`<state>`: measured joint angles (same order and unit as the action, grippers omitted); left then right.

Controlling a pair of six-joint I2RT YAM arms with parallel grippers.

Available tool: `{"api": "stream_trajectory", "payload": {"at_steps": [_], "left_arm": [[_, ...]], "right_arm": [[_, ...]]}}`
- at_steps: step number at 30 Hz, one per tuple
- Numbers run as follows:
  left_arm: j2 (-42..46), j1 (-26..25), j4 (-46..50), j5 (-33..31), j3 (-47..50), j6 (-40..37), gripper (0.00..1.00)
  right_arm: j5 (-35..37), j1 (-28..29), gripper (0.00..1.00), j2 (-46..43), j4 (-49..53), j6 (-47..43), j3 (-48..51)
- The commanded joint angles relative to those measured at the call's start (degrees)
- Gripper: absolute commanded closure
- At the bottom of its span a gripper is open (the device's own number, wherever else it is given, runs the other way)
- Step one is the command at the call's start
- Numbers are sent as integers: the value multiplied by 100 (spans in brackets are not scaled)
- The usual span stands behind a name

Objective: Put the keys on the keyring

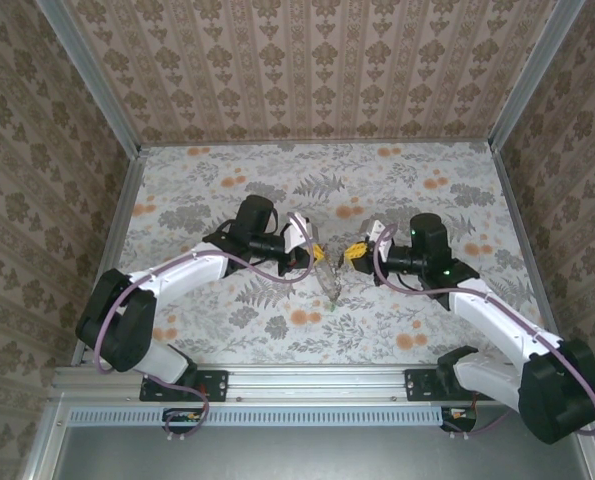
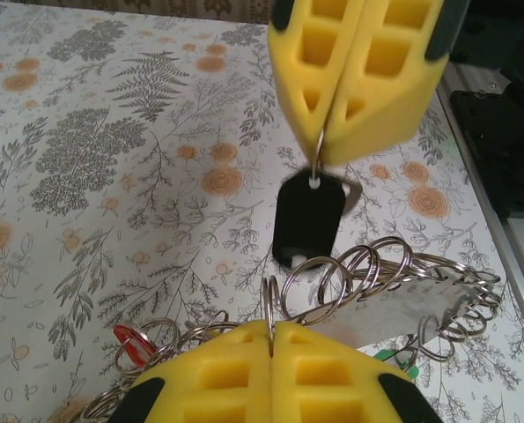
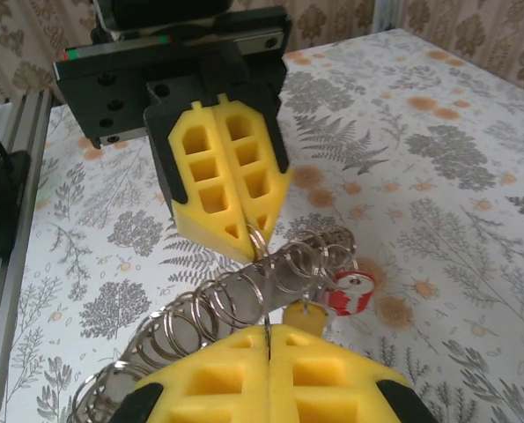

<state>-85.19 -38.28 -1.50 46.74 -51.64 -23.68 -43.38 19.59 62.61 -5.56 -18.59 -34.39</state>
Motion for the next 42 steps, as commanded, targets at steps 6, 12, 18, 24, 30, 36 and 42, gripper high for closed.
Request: {"api": "stream_trajectory", "payload": {"at_steps": [6, 12, 18, 24, 30, 36, 42], "left_arm": [[-92, -39, 1, 223, -227, -84, 100], [-120, -38, 9, 206, -247, -63, 100], [-130, -39, 18, 210, -254, -66, 100], [-130, -39, 19, 190, -266, -44, 100], [-117, -48, 10, 199, -271, -22, 100], [-114, -46, 13, 248, -252, -47, 100], [-94, -44, -23, 290, -218, -75, 100]], "right_arm": [[-186, 284, 100, 590, -209, -264, -451], [-322, 361, 100, 845, -280, -247, -611], [-342, 426, 100, 937, -412, -169, -656], [-191, 473, 100, 972, -253, -218, -708], [121, 560, 100, 1031, -173, -254, -728], [989, 699, 100, 1093, -13, -232, -811], [1547, 704, 100, 1098, 177, -64, -816]]}}
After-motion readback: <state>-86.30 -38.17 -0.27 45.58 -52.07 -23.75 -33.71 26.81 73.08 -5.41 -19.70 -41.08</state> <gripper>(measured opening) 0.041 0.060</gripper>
